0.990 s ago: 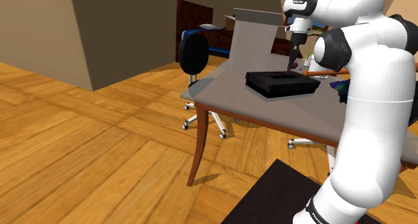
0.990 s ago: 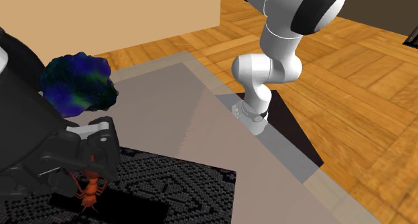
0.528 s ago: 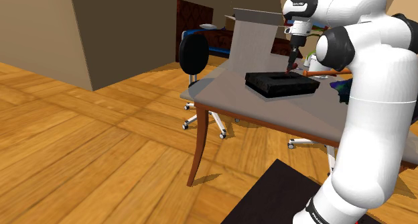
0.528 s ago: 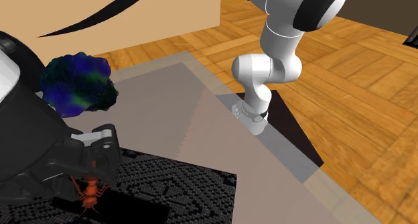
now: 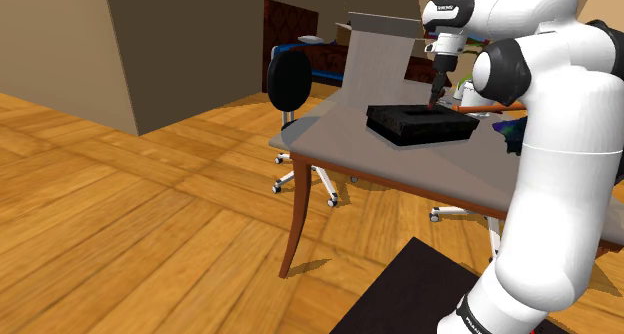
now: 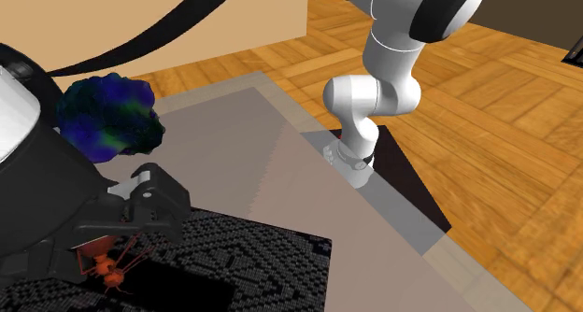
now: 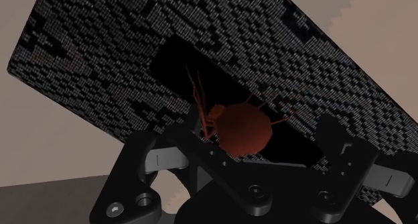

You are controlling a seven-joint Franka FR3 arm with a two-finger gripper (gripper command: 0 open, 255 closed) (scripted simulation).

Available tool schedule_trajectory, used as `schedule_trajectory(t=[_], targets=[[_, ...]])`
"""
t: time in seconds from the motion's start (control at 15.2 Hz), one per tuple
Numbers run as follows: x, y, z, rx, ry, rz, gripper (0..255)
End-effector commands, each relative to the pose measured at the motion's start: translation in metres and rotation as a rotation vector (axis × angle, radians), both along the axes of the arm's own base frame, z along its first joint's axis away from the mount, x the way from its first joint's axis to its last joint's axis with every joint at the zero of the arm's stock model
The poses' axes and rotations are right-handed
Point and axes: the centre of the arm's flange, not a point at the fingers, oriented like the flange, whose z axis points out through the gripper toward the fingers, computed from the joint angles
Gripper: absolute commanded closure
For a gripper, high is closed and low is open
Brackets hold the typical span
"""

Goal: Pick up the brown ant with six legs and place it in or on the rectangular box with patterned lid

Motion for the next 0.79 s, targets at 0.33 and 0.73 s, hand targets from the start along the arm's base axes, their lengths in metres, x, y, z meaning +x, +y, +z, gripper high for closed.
schedule_trajectory(t=[0.33, 0.73], targets=[[0.006, -0.003, 0.047, 0.005, 0.003, 0.003, 0], [0.006, -0.003, 0.047, 0.005, 0.003, 0.003, 0]])
